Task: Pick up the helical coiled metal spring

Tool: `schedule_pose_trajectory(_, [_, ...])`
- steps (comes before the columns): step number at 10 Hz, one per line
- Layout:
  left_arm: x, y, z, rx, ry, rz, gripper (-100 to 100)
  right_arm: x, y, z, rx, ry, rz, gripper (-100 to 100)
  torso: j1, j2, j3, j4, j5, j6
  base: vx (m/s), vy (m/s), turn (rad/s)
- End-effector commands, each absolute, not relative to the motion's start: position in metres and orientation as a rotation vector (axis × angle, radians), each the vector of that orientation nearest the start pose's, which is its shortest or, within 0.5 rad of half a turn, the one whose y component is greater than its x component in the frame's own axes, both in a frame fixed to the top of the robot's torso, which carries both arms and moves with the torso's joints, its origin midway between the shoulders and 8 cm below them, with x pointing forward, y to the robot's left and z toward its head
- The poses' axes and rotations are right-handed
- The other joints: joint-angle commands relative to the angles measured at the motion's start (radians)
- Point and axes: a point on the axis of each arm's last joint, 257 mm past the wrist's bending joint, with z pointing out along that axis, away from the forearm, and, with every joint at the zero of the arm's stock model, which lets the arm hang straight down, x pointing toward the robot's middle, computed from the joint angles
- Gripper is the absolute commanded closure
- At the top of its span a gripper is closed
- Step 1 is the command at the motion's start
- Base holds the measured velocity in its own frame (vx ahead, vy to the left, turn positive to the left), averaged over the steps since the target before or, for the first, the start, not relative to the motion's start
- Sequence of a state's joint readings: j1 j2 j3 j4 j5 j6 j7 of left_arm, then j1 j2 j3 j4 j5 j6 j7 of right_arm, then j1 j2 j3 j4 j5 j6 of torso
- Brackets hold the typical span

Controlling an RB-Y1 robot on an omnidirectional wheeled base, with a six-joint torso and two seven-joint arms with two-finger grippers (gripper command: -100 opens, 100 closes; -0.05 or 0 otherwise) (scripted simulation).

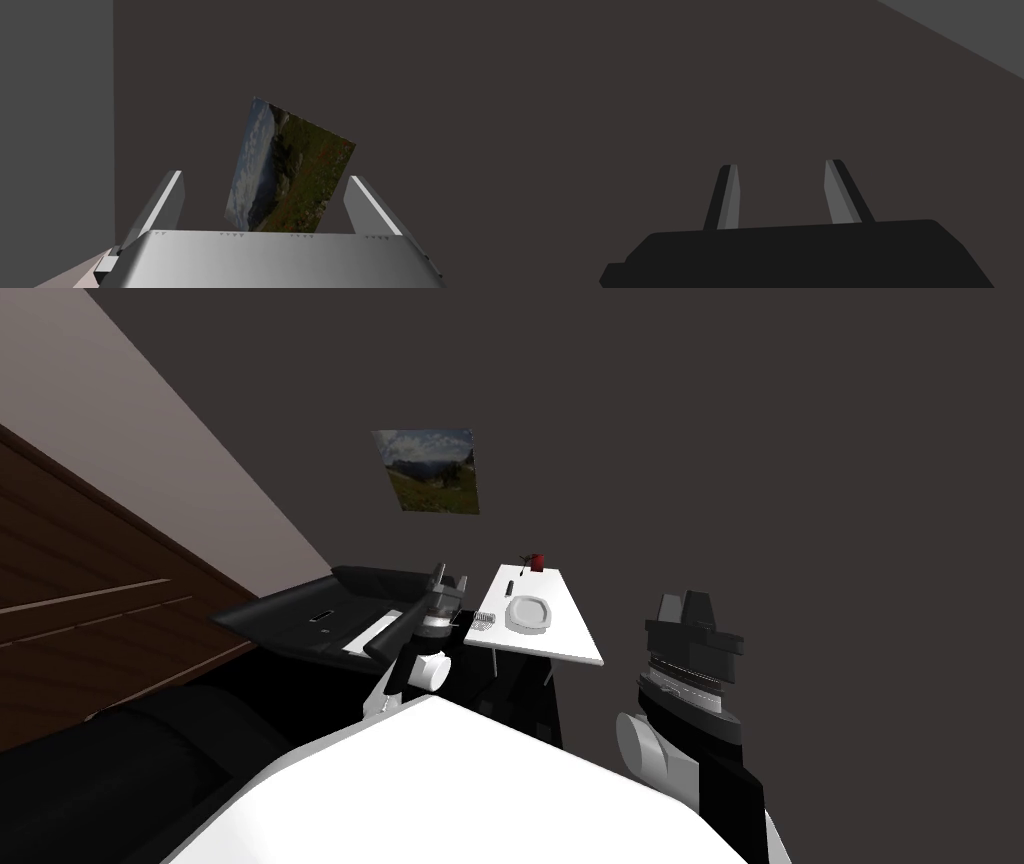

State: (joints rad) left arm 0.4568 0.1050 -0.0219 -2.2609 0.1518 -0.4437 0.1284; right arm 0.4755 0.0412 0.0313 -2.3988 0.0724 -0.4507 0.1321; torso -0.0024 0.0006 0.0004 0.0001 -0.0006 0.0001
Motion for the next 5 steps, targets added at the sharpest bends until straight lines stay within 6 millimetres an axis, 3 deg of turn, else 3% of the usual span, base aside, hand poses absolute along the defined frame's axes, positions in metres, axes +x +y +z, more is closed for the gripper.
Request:
schedule_pose_trajectory(1, [0.373, 0.274, 0.011, -0.790, 0.651, -1.539, -100, 0.329, -0.260, 0.075, 0.529, 0.581, 1.185, 0, 0.000, 0.000, 0.000, 0.000, 0.000, 0.000, -0.011, -0.031, 0.067])
schedule_pose_trajectory(5, [0.393, 0.270, -0.001, -0.831, 0.724, -1.525, -100, 0.329, -0.260, 0.075, 0.529, 0.581, 1.185, 0, 0.001, 0.000, 0.000, 0.000, 0.000, 0.000, -0.012, -0.027, 0.048])
